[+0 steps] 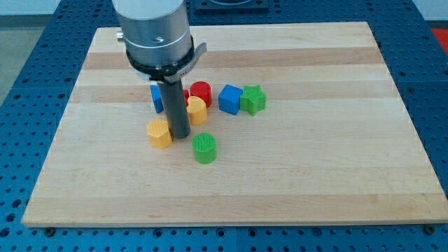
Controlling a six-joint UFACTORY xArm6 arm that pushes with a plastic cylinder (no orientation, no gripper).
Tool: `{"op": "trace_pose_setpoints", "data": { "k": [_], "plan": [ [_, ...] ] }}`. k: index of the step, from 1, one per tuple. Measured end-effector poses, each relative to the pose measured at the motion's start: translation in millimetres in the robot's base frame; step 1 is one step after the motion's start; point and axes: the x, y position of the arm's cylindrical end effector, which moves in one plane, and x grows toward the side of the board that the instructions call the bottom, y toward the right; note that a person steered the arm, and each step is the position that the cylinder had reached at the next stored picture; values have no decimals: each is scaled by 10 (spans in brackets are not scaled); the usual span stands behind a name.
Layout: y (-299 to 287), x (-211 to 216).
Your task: Push the yellow hexagon to the top left side of the board
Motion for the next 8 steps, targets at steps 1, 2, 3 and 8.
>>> {"op": "trace_pose_setpoints", "data": {
  "k": [1, 2, 3, 8],
  "plan": [
    [-160, 141],
    [-544, 100],
    [-783, 81],
    [-1093, -625]
  ]
}}
